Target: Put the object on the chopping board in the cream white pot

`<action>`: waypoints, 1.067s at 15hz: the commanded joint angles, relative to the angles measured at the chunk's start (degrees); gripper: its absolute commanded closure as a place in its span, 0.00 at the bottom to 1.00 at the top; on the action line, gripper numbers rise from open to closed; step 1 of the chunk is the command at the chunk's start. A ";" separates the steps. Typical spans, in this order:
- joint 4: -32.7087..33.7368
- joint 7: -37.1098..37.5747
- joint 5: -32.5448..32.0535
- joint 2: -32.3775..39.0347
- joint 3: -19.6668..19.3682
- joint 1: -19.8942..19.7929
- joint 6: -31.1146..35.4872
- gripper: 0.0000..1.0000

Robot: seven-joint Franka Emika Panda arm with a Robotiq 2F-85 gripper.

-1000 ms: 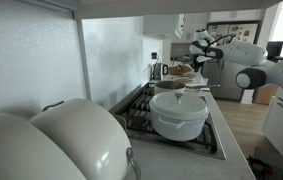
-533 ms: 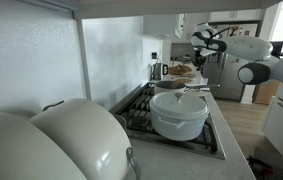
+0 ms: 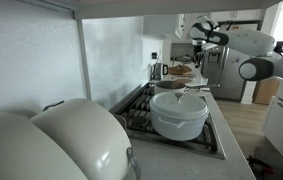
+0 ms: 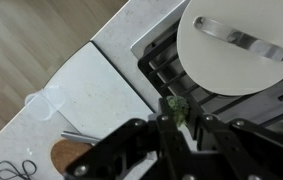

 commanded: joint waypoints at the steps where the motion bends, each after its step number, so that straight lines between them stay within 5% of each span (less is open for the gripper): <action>1: -1.73 -4.57 -0.08 -3.55 0.78 1.30 -3.47 0.95; 16: -2.04 -21.60 -0.34 -8.59 3.79 7.69 -14.32 0.95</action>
